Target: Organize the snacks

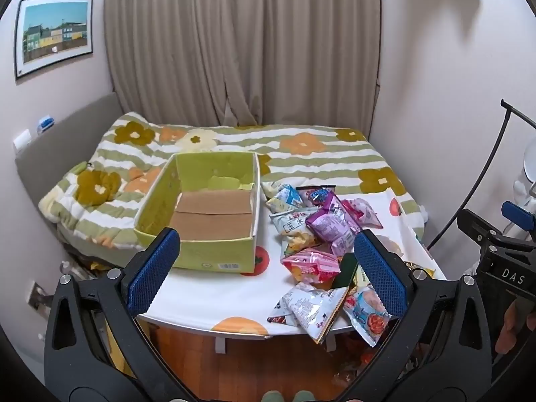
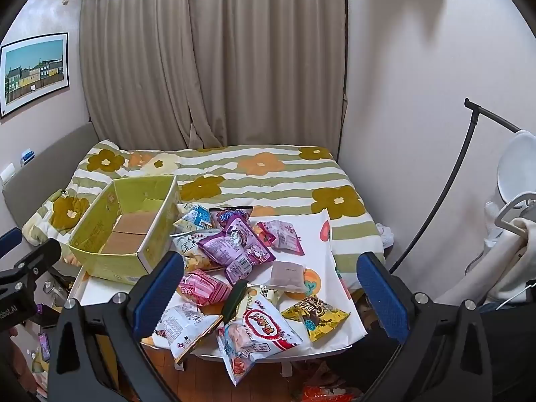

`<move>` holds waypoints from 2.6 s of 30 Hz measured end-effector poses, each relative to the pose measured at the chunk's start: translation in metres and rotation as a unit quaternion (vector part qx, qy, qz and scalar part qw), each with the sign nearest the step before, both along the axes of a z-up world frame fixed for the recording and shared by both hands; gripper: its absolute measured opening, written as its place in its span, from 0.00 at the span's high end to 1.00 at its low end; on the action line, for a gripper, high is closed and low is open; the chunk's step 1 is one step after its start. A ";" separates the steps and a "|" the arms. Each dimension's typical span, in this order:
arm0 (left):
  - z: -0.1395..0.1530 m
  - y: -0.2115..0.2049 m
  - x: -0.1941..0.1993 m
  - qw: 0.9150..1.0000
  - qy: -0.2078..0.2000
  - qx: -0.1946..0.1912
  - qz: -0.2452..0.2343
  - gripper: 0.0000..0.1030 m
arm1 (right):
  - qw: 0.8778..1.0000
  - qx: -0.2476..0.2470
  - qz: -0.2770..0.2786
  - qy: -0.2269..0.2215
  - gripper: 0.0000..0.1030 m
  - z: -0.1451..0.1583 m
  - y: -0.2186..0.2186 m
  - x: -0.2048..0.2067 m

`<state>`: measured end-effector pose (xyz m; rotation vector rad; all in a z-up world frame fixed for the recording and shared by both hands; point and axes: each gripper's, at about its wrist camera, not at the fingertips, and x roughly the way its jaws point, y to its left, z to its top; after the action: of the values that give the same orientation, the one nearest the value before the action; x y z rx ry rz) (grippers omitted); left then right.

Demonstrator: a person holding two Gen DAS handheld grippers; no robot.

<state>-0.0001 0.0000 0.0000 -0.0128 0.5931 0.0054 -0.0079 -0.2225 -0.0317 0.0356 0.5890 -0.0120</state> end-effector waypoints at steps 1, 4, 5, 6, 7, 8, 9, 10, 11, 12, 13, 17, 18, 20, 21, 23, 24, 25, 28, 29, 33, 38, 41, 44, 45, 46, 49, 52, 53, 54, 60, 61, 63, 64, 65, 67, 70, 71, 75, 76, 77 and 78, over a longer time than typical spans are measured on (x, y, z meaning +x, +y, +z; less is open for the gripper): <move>0.000 0.000 0.000 1.000 0.000 0.000 0.000 0.00 | 1.000 0.001 0.000 0.000 0.00 0.000 0.000 0.000; 0.000 0.001 -0.002 1.000 0.001 -0.003 -0.001 0.00 | 1.000 0.000 0.000 0.001 0.00 0.001 0.000 0.000; 0.000 0.001 -0.002 1.000 0.002 -0.003 -0.001 0.00 | 1.000 0.000 0.000 0.001 0.00 0.001 0.000 0.000; 0.000 0.000 -0.003 1.000 0.002 -0.004 -0.001 0.00 | 1.000 0.000 0.000 0.000 0.00 0.001 0.000 0.000; 0.000 -0.001 -0.003 1.000 0.002 -0.004 -0.001 0.00 | 1.000 0.001 0.000 0.001 0.00 0.001 0.000 0.000; 0.000 -0.001 -0.003 1.000 0.002 -0.002 0.000 0.00 | 1.000 0.001 0.000 0.001 0.00 0.001 0.000 0.000; 0.002 0.001 -0.004 1.000 0.002 -0.002 0.000 0.00 | 1.000 0.000 0.001 0.001 0.00 0.001 0.000 0.000; 0.003 0.001 -0.004 1.000 0.002 -0.002 0.000 0.00 | 1.000 0.001 0.001 0.001 0.00 0.001 -0.001 -0.002; 0.002 0.001 -0.004 1.000 0.001 -0.002 0.001 0.00 | 1.000 0.001 0.000 0.001 0.00 0.001 -0.001 -0.003; 0.002 0.000 -0.004 1.000 0.000 -0.001 0.000 0.00 | 1.000 0.000 0.000 0.001 0.00 0.001 -0.001 -0.004; 0.002 0.000 -0.004 1.000 0.000 -0.001 0.000 0.00 | 1.000 0.000 0.000 0.002 0.00 0.001 -0.001 -0.005; -0.005 0.000 -0.005 1.000 0.001 -0.002 -0.001 0.00 | 1.000 0.000 0.001 0.003 0.00 0.001 0.000 -0.006; -0.005 0.000 -0.005 1.000 0.001 -0.002 -0.001 0.00 | 1.000 0.000 0.002 0.003 0.00 0.001 0.001 -0.008; -0.010 -0.002 -0.007 1.000 0.002 -0.003 -0.002 0.00 | 1.000 0.000 0.000 0.003 0.00 0.002 0.000 -0.007; -0.005 -0.001 -0.007 1.000 0.003 -0.002 -0.002 0.00 | 1.000 0.000 0.000 0.002 0.00 0.002 0.000 -0.008; -0.006 -0.002 -0.007 1.000 0.001 0.001 -0.002 0.00 | 1.000 0.000 0.001 0.003 0.00 0.002 0.000 -0.006; -0.006 -0.002 -0.010 1.000 0.001 0.000 -0.003 0.00 | 1.000 0.000 0.000 0.003 0.00 0.002 0.000 -0.006; -0.007 -0.002 -0.010 1.000 0.000 0.000 -0.003 0.00 | 1.000 0.000 0.001 0.003 0.00 0.002 0.000 -0.007; -0.007 -0.003 -0.010 1.000 0.000 0.001 -0.003 0.00 | 1.000 0.000 0.001 0.004 0.00 0.002 0.001 -0.007; -0.008 -0.003 -0.010 1.000 -0.001 0.004 -0.003 0.00 | 1.000 0.001 0.001 0.005 0.00 0.002 0.001 -0.007; -0.007 -0.003 -0.009 1.000 0.000 0.007 -0.003 0.00 | 1.000 0.001 0.002 0.005 0.00 0.002 0.001 -0.007; -0.007 -0.004 -0.009 1.000 0.001 0.011 -0.003 0.00 | 1.000 0.001 0.001 0.006 0.00 0.003 0.001 -0.006; -0.007 -0.005 -0.008 1.000 0.002 0.013 -0.003 0.00 | 1.000 0.001 0.002 0.006 0.00 0.003 0.000 -0.006; -0.007 -0.005 -0.009 1.000 0.001 0.015 -0.003 0.00 | 1.000 0.001 0.001 0.005 0.00 0.003 0.001 -0.007; -0.007 -0.005 -0.009 1.000 0.001 0.015 -0.003 0.00 | 1.000 0.001 0.001 0.005 0.00 0.003 0.000 -0.007; -0.006 -0.005 -0.008 1.000 0.001 0.015 -0.002 0.00 | 1.000 0.001 0.002 0.006 0.00 0.003 0.001 -0.004; -0.006 -0.005 -0.008 1.000 0.000 0.013 -0.003 0.00 | 1.000 0.002 0.002 0.006 0.00 0.004 0.001 -0.004; -0.007 -0.005 -0.008 1.000 -0.001 0.015 -0.004 0.00 | 1.000 0.000 0.003 0.007 0.00 0.004 0.003 -0.003; -0.007 -0.006 -0.008 1.000 -0.001 0.019 -0.004 0.00 | 1.000 0.001 0.003 0.007 0.00 0.004 0.003 -0.003; -0.007 -0.006 -0.007 1.000 0.000 0.023 -0.004 0.00 | 1.000 0.001 0.003 0.007 0.00 0.004 0.003 -0.003; -0.010 -0.007 -0.002 1.000 0.012 0.025 -0.015 0.00 | 1.000 0.003 0.001 0.009 0.00 0.004 0.003 -0.003; -0.013 -0.007 0.001 0.999 0.018 0.026 -0.019 0.00 | 1.000 0.004 0.000 0.011 0.00 0.003 0.003 -0.002; -0.020 -0.005 0.009 0.998 0.035 0.031 -0.031 0.00 | 1.000 0.007 -0.005 0.020 0.00 0.000 0.003 -0.001; -0.027 -0.006 0.014 0.997 0.051 0.027 -0.045 0.00 | 1.000 0.009 -0.007 0.025 0.00 -0.003 0.003 0.000; -0.032 -0.003 0.020 0.996 0.071 0.025 -0.055 0.00 | 0.999 0.013 -0.009 0.032 0.00 -0.006 0.003 0.003; -0.047 -0.006 0.029 0.993 0.082 0.017 -0.079 0.00 | 0.998 0.022 -0.014 0.049 0.00 -0.016 0.001 0.005; -0.080 -0.016 0.042 0.986 0.116 0.000 -0.120 0.00 | 0.996 0.036 -0.028 0.077 0.00 -0.034 -0.002 0.008; -0.091 -0.022 0.046 0.984 0.118 -0.003 -0.133 0.00 | 0.995 0.042 -0.033 0.086 0.00 -0.040 -0.004 0.009; -0.137 -0.045 0.055 0.974 0.146 0.005 -0.174 0.00 | 0.988 0.069 -0.052 0.129 0.00 -0.074 -0.007 0.013; -0.146 -0.049 0.055 0.971 0.154 0.011 -0.181 0.00 | 0.987 0.074 -0.055 0.135 0.00 -0.081 -0.007 0.014; -0.159 -0.053 0.058 0.968 0.165 0.026 -0.189 0.00 | 0.985 0.080 -0.058 0.145 0.00 -0.092 -0.008 0.016; -0.171 -0.057 0.059 0.965 0.169 0.033 -0.196 0.00 | 0.983 0.085 -0.061 0.151 0.00 -0.100 -0.009 0.018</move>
<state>0.0590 -0.0568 -0.1706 0.1738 0.9292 -0.3628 0.0098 -0.2311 -0.1313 0.2383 0.8898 -0.0871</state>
